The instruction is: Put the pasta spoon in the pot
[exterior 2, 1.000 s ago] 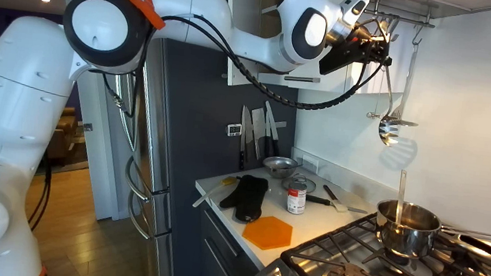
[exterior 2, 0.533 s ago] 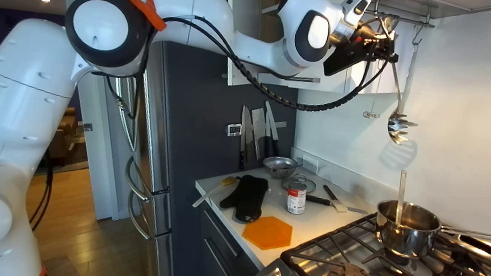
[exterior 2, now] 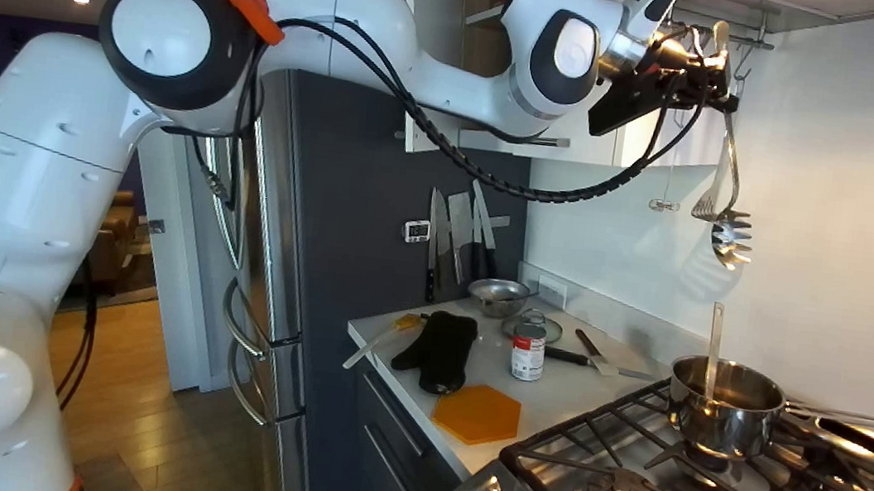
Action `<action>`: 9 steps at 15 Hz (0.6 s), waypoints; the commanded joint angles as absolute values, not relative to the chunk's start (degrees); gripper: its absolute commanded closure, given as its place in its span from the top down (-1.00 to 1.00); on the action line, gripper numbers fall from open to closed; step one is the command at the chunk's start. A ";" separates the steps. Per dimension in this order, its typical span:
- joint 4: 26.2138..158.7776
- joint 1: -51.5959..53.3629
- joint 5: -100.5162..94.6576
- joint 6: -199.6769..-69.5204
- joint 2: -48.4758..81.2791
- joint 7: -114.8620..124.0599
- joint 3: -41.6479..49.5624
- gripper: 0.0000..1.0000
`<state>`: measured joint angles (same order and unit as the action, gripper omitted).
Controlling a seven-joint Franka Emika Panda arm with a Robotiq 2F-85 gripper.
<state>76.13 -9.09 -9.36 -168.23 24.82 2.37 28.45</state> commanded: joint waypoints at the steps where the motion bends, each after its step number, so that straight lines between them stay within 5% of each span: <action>1: 80.87 -5.75 -12.03 -165.59 22.18 5.26 32.24 -0.98; 9: 86.60 -1.54 -14.31 -165.22 24.98 10.34 38.41 -0.98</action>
